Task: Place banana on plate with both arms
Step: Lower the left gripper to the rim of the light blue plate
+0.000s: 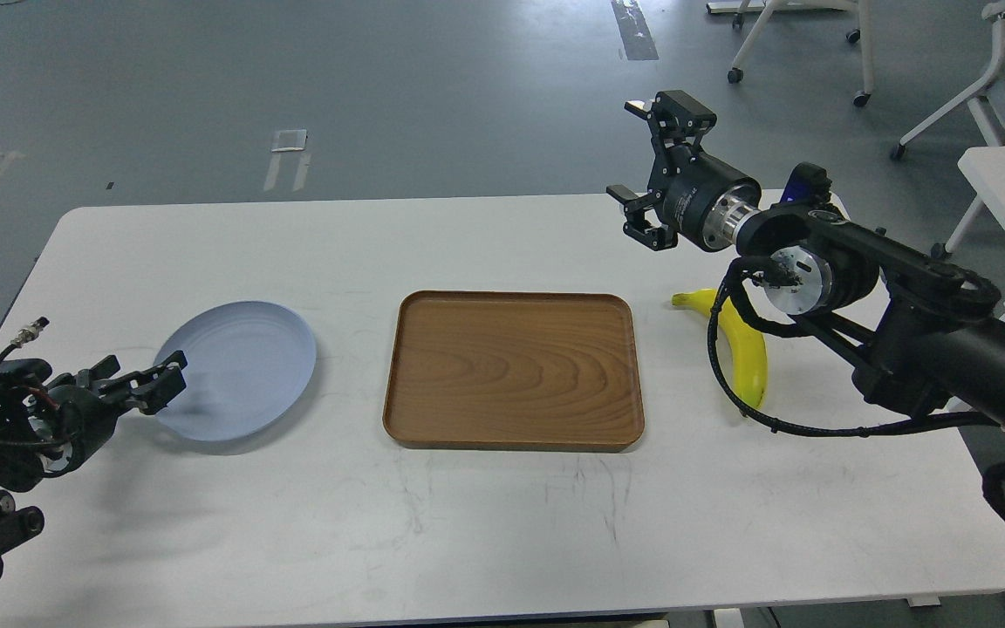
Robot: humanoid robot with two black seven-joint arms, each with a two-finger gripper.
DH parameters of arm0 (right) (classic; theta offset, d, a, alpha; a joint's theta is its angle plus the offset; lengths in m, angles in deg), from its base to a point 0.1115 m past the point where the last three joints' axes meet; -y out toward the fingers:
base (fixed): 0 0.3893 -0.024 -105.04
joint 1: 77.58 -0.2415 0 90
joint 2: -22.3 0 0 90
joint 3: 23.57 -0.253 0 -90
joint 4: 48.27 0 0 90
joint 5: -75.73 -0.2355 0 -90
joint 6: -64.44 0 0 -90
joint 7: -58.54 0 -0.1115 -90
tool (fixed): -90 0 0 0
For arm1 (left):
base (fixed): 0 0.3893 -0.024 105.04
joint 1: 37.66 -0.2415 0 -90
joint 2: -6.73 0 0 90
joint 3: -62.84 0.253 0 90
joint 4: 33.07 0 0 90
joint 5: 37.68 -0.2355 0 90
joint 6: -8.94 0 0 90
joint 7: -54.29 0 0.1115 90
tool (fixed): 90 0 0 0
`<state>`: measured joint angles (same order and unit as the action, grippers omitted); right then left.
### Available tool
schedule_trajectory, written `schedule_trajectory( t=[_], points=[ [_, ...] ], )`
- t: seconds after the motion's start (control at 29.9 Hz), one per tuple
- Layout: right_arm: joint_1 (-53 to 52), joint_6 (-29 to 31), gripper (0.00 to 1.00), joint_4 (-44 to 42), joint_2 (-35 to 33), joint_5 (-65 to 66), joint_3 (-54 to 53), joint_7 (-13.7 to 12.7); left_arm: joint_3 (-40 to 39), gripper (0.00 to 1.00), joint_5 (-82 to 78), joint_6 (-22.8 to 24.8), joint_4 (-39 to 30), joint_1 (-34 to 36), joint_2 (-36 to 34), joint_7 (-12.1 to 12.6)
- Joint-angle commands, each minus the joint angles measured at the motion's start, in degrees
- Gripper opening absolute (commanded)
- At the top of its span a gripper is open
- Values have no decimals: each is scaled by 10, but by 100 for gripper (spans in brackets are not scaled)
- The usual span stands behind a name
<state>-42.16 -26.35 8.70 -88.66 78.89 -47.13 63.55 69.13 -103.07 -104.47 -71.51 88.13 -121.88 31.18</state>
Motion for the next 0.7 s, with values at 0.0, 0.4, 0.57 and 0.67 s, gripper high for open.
schedule_trajectory(
  t=[0.0, 0.4, 0.57, 0.67],
  points=[
    [0, 0, 100, -1, 0, 0, 0, 0, 0, 96, 0, 4, 11, -2, 4, -24],
    [2, -1, 100, -1, -2, 0, 0, 1, -1, 51, 4, 24, 7, -5, 5, -26],
    [4, -2, 100, -1, -3, 1, 0, 1, -1, 3, 5, 27, 8, -6, 4, -29],
    [6, -2, 100, -1, -2, 1, 0, 1, -1, 0, 5, 27, 10, -5, 4, -29]
  ],
)
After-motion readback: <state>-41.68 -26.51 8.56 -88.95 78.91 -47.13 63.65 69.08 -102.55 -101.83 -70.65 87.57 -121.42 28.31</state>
